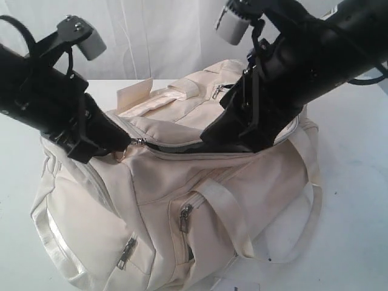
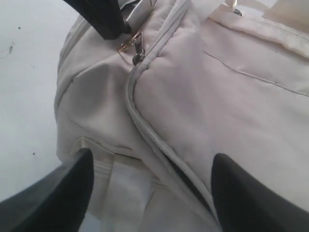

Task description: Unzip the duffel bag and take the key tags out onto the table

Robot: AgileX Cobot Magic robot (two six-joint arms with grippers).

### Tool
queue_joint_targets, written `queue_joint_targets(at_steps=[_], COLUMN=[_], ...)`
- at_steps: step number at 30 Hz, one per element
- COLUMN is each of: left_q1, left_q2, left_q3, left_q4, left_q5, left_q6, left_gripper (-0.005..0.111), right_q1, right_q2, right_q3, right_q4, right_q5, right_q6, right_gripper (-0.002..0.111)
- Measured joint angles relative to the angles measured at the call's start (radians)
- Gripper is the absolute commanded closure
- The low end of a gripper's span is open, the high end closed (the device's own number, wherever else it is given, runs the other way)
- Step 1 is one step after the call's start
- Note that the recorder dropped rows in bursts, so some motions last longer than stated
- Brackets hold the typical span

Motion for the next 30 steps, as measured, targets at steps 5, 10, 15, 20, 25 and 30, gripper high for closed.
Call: queue_joint_targets(at_steps=[5, 10, 15, 20, 25, 30], left_q1=[0.138, 0.205, 0.205, 0.205, 0.205, 0.205], left_q2=[0.078, 0.085, 0.089, 0.105, 0.169, 0.204], left_q3=[-0.077, -0.099, -0.100, -0.100, -0.100, -0.100], left_q4=[-0.260, -0.290, -0.293, -0.293, -0.293, -0.287], left_q5=[0.180, 0.216, 0.243, 0.249, 0.258, 0.274], left_q6=[0.223, 0.272, 0.362, 0.380, 0.406, 0.418], left_gripper=[0.107, 0.099, 0.061, 0.046, 0.046, 0.049], right_q1=[0.032, 0.053, 0.056, 0.058, 0.081, 0.109], right_q2=[0.025, 0.044, 0.046, 0.053, 0.082, 0.118], right_q3=[0.033, 0.044, 0.044, 0.044, 0.044, 0.044], right_q4=[0.000, -0.002, -0.002, -0.002, -0.002, -0.002], right_q5=[-0.066, -0.134, -0.176, -0.181, -0.183, -0.218], right_q6=[-0.083, -0.106, -0.108, -0.129, -0.148, -0.151], right_gripper=[0.043, 0.043, 0.043, 0.042, 0.040, 0.040])
